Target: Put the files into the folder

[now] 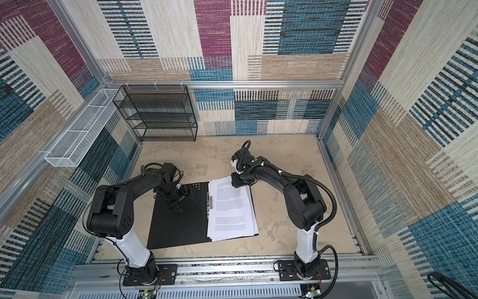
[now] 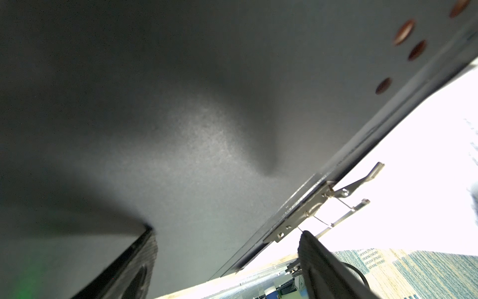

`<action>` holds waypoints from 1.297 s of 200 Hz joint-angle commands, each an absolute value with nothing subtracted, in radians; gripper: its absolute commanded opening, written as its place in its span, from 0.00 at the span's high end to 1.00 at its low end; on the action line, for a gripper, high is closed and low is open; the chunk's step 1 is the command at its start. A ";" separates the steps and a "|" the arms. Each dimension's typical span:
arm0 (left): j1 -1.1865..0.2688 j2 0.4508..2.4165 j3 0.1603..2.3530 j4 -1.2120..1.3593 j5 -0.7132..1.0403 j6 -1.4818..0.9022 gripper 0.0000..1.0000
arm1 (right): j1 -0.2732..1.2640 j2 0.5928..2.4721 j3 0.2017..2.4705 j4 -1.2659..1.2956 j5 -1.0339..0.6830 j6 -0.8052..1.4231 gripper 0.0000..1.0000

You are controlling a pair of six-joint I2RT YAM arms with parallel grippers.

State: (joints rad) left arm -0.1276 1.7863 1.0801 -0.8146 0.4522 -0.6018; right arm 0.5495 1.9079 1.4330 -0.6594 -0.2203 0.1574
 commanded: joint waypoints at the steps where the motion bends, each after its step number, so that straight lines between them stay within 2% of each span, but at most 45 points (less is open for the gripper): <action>1: -0.129 1.802 1.065 -0.808 0.363 -0.579 0.14 | 0.551 1.912 1.435 -0.657 -0.162 0.188 0.54; 28: -0.129 1.803 1.078 -0.808 0.391 -0.567 0.14 | 0.551 1.915 1.448 -0.652 -0.142 0.197 0.48; 43: -0.129 1.797 1.091 -0.810 0.421 -0.552 0.14 | 0.549 1.917 1.454 -0.655 -0.088 0.213 0.36; 53: -0.130 1.789 1.099 -0.809 0.443 -0.544 0.14 | 0.546 1.917 1.453 -0.655 -0.055 0.220 0.33; 64: -0.132 1.775 1.109 -0.809 0.472 -0.540 0.14 | 0.535 1.912 1.447 -0.650 -0.020 0.236 0.23; 73: -0.132 1.765 1.115 -0.811 0.492 -0.542 0.14 | 0.525 1.907 1.437 -0.641 -0.005 0.246 0.21; 100: -0.133 1.723 1.145 -0.827 0.522 -0.549 0.14 | 0.509 1.872 1.390 -0.609 -0.030 0.267 0.16; 117: -0.141 1.703 1.164 -0.829 0.552 -0.558 0.14 | 0.507 1.829 1.331 -0.578 -0.054 0.280 0.08; 150: -0.205 1.718 1.224 -0.831 0.571 -0.558 0.14 | 0.503 1.745 1.197 -0.488 -0.171 0.307 0.00; 203: -0.286 1.866 1.379 -0.836 0.544 -0.572 0.10 | 0.461 1.698 1.084 -0.379 -0.275 0.339 0.00; 259: -0.316 1.989 1.512 -0.830 0.478 -0.636 0.09 | 0.456 1.730 1.085 -0.338 -0.311 0.358 0.00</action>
State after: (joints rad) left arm -0.3138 1.9491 1.4799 -0.8223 0.5240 -0.5976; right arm 0.4587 1.7214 1.0832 -0.3916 -0.2821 0.3359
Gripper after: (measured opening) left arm 0.906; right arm 0.996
